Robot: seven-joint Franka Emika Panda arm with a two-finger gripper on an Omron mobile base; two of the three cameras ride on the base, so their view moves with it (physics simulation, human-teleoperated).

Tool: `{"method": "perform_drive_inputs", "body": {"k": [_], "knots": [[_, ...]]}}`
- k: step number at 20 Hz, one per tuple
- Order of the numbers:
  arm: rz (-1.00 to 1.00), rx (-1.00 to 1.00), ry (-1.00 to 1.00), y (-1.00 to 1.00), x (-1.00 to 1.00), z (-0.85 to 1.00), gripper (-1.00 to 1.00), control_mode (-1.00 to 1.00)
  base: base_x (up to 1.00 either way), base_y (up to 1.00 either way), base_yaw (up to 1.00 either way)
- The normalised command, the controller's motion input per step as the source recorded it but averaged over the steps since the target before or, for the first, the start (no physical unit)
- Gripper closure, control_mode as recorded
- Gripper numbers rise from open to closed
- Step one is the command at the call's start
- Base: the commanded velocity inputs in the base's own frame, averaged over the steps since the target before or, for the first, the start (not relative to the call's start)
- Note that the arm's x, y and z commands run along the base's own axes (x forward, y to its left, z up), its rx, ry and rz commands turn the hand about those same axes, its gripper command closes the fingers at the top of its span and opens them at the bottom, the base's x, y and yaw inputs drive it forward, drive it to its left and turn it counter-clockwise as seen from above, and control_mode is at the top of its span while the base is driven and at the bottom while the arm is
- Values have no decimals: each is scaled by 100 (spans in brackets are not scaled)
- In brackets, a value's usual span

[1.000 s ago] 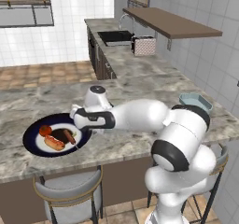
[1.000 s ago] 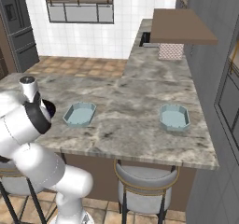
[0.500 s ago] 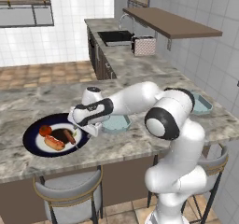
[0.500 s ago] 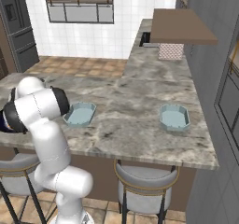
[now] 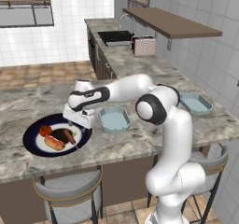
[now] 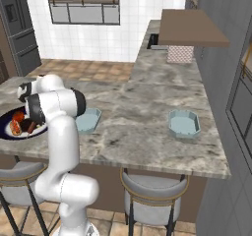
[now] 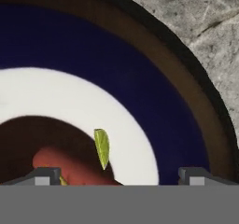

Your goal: Place one cooked food and one vegetable from the large plate to each tupperware container.

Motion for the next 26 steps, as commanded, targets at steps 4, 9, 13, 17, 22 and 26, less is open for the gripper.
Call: {"method": "perform_drive_inputs", "body": {"k": [4,9,13,17,22,26], "knots": [[0,0,0,0,-2,-40,-100,-100,0,0,0],[0,0,-2,0,-4,-45,-100,-100,0,0,0],[-1,0,0,0,3,-29,-100,-100,0,0,0],[-3,0,-1,1,11,-29,-100,-100,0,0,0],[-6,1,0,9,-6,-28,-100,-100,0,0,0],[-10,2,0,23,-20,-26,100,-100,0,0,0]]}}
